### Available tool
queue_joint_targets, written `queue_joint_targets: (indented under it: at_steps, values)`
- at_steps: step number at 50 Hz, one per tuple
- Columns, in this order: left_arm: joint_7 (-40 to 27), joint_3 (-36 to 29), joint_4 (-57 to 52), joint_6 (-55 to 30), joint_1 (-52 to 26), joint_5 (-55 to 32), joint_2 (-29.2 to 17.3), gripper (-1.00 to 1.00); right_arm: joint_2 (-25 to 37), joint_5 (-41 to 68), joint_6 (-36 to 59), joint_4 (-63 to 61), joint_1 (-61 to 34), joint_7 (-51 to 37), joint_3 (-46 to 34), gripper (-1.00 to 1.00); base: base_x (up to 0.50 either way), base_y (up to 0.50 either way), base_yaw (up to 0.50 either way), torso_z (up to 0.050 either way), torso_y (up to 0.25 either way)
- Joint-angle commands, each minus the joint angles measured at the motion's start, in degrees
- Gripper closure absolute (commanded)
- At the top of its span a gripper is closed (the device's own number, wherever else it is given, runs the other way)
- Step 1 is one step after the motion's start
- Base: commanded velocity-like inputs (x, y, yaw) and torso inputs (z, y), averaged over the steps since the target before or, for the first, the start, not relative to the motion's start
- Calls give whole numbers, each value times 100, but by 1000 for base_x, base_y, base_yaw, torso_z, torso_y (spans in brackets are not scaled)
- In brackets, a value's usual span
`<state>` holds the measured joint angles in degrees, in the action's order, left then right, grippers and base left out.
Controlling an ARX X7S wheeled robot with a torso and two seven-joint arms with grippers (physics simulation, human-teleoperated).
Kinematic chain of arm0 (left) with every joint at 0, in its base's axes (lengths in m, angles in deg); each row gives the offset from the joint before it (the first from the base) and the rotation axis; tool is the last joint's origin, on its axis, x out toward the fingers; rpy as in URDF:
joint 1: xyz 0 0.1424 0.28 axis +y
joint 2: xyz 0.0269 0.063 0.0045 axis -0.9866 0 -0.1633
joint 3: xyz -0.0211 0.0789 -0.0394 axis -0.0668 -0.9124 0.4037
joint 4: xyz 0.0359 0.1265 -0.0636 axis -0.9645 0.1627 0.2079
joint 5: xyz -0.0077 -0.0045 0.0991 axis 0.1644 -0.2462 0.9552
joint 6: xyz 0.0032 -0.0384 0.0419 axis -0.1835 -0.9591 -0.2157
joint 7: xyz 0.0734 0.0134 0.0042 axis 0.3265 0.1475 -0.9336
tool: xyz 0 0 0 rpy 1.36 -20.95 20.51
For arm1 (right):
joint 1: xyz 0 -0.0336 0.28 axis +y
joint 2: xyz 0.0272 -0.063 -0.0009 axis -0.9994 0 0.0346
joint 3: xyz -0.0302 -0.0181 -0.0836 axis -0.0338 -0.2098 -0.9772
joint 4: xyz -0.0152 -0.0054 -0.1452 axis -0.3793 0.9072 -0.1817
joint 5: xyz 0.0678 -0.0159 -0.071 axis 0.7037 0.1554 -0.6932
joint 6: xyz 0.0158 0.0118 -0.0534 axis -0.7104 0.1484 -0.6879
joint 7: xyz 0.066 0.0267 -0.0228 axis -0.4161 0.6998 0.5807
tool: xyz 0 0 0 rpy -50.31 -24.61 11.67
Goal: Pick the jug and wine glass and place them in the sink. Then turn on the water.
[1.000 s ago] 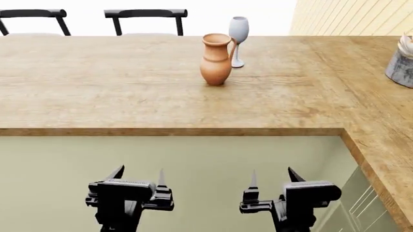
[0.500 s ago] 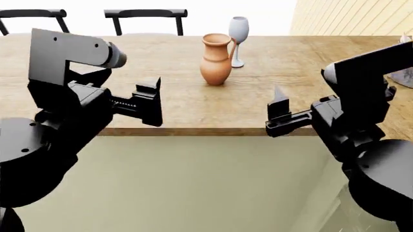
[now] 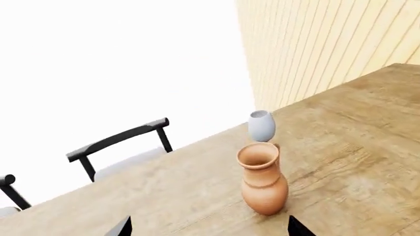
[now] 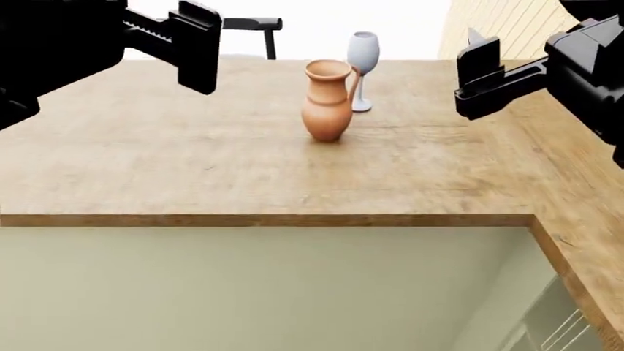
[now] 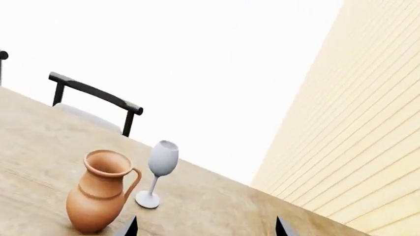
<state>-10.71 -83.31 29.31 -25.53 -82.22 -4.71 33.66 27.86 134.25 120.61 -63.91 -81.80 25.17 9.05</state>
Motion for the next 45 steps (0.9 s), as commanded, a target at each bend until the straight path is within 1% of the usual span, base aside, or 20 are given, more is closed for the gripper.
queue_joint_targets:
  at_steps: [1, 16, 45]
  values:
    - [347, -422, 292, 75, -464, 195, -146, -100, 128, 18, -133, 278, -402, 63, -270, -100, 500, 0, 0, 0, 0]
    - [394, -625, 310, 178, -560, 113, -237, -100, 194, 180, -167, 353, -513, -64, -339, -100, 500, 0, 0, 0, 0]
    - [444, -860, 254, 436, -506, -6, -389, -100, 243, 275, -368, 423, -575, -122, -526, -100, 500, 0, 0, 0, 1]
